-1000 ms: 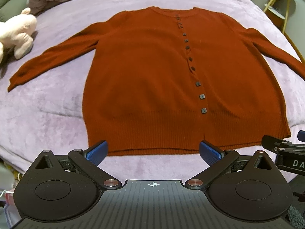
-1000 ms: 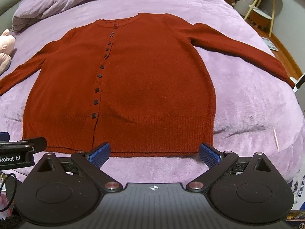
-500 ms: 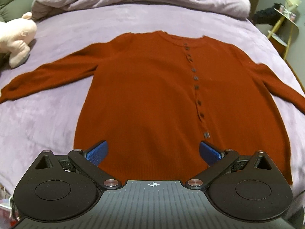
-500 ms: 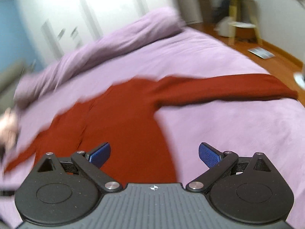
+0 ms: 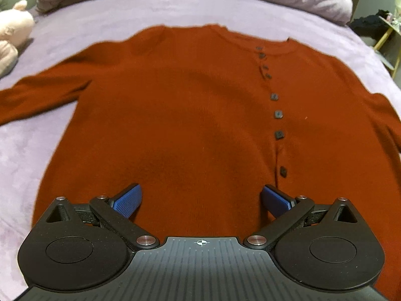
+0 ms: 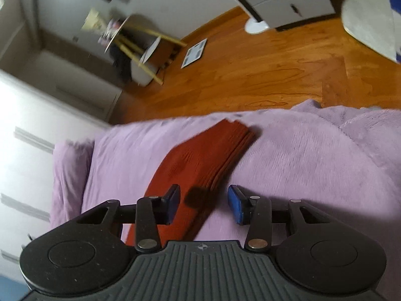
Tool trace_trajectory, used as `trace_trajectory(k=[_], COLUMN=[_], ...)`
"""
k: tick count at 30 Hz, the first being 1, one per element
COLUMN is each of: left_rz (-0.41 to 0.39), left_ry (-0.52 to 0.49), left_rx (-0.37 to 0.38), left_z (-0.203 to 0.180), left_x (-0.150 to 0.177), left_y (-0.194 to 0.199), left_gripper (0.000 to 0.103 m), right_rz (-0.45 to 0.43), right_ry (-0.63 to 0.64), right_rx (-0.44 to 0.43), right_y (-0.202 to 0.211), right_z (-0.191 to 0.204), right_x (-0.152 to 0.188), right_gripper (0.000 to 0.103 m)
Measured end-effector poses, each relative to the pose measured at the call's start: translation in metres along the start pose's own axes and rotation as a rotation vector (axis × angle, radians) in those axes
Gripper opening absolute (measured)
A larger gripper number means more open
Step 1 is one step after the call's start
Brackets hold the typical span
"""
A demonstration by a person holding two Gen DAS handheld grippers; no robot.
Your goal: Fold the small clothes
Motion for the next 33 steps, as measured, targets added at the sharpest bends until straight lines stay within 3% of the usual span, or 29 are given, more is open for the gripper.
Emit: trace_trajectory(k=[2,4,6,10,13,15,18,20,21,22,23,25,28,33], left_rz=[-0.016,-0.024,-0.034,-0.052,-0.042,-0.052,-0.086,-0.109,-0.104,-0.088,-0.068,-0.010,0.058,0.176], left_ry=[-0.013,-0.037,-0.047,-0.075,-0.083,-0.060,0.009,0.069,0.091,0.104,0.109,0.106,0.106,0.114], left_rx=[0.002,0.011,0.030,0.053,0.063,0.088,0.208,0.297,0.339,0.381,0.418,0.492,0.570,0.596], left_z=[0.000,0.001,0.003,0.007,0.007,0.009,0.014,0.015,0.014,0.010,0.006,-0.008,-0.034,-0.079], left_x=[0.003,0.005,0.007,0.011,0.009,0.006,-0.006,-0.017,-0.024,-0.031,-0.037,-0.049,-0.060,-0.068], left_y=[-0.002,-0.004,-0.004,-0.002,-0.001,0.004,0.017,0.025,0.026,0.025,0.023,0.014,-0.006,-0.046], left_gripper=[0.103,0.103,0.103,0.103,0.103,0.103,0.103,0.103,0.101,0.095,0.092,0.089,0.087,0.076], right_rz=[-0.022,-0.028,-0.031,-0.093,-0.122,-0.073,0.029,0.105,0.153,0.217,0.290,0.354,0.345,0.341], right_ry=[-0.033,-0.025,0.007,0.242,0.500,0.635,0.812,0.914,0.966,1.011,1.043,1.025,0.945,0.836], right_rx=[-0.030,-0.027,0.004,0.057,-0.098,-0.252,-0.464,-0.530,-0.543,-0.536,-0.507,-0.478,-0.425,-0.335], right_y=[-0.006,-0.012,-0.017,-0.004,0.021,0.036,0.051,0.051,0.047,0.040,0.032,0.024,0.023,0.029], right_z=[-0.007,-0.008,0.003,0.046,0.109,0.150,0.194,0.210,0.214,0.216,0.213,0.201,0.175,0.130], right_x=[-0.005,-0.009,-0.009,0.004,0.041,0.080,0.150,0.197,0.221,0.243,0.262,0.278,0.273,0.255], right_gripper=[0.037,0.019,0.011,0.008,0.008,0.008,0.007,0.008,0.014,0.020,0.020,0.020,0.020,0.020])
Point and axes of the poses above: each gripper's, at about its wrist camera, not at the fingertips, and y roughly against the way its jaws point, z to its left, x to its underside, the point moved 1 cm from there along -y, roughly the way its jaws point, and after that the axes turned 4 degrees about y, right-handed, at the moved point
